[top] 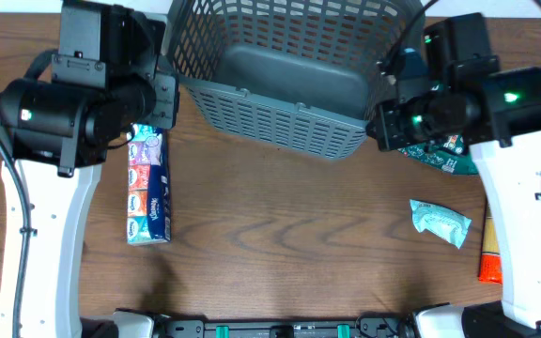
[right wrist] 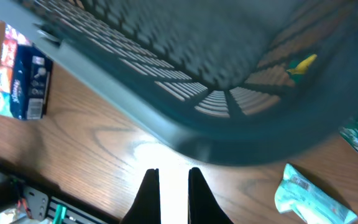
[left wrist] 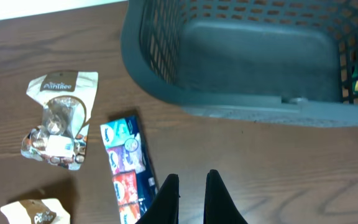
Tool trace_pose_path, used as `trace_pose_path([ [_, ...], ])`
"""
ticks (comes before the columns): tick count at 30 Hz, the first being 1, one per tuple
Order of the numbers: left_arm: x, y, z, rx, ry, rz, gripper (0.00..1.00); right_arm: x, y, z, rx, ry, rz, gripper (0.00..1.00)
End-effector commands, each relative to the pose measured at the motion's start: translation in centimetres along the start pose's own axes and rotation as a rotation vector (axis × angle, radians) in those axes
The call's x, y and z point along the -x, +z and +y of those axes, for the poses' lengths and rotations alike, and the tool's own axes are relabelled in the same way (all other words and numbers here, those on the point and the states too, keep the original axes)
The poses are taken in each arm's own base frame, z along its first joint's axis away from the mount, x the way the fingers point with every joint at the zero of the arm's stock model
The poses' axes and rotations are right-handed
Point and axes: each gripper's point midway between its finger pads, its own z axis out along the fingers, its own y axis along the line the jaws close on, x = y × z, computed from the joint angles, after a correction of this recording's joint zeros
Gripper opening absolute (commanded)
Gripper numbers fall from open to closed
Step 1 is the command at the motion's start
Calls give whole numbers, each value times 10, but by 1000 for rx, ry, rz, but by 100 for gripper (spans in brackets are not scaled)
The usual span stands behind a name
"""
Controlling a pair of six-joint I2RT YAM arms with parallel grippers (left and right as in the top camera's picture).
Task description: Pack container
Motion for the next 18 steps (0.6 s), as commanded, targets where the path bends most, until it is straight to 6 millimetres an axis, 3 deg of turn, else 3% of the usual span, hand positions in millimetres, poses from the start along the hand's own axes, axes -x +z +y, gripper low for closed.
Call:
trace_pose_path([
  [1,5,7,-1,-1,2,10,5,-9,20,4,5,-28,50,1],
  [9,13,30,-5,-8,38,24,6,-23,55,-3,5,-14,109,1],
  [18,30,47,-19,-28,109,-13,5,-20,59,-4,5,-18,93,1],
])
